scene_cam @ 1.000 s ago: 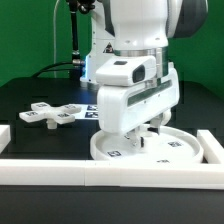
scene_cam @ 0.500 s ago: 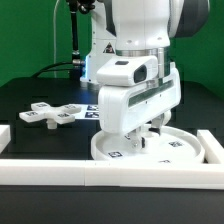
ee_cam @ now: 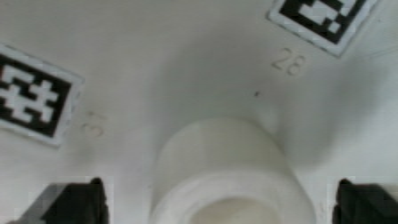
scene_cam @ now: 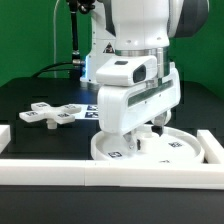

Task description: Assemble round table

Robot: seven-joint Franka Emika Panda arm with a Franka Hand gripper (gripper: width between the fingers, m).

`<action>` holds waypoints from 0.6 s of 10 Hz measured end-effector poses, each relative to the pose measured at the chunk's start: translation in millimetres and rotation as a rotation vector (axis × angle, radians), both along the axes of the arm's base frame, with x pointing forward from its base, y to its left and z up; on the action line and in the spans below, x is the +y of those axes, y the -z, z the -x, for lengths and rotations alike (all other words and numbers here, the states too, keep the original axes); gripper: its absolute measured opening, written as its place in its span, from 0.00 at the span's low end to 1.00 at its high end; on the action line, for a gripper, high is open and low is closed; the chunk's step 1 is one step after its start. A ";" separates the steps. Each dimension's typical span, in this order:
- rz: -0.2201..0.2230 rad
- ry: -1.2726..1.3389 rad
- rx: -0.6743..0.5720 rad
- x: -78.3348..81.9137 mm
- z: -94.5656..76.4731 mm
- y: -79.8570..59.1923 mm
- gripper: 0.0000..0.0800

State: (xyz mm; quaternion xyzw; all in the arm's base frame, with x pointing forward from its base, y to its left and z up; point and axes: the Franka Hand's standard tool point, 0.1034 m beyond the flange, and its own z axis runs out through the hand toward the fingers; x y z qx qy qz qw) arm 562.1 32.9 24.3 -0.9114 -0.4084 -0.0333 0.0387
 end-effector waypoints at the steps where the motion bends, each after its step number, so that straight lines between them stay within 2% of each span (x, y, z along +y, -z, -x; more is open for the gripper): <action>1: 0.007 0.019 -0.011 -4.7 5.8 -13.0 0.81; 3: 0.023 0.058 -0.033 -16.1 31.5 -33.8 0.81; 6: 0.030 0.177 -0.047 -19.0 70.9 -45.4 0.81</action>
Offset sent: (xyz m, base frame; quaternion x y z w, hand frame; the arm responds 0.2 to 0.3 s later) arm -0.0479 -0.0205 0.0317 -0.0577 0.0180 0.0798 0.9950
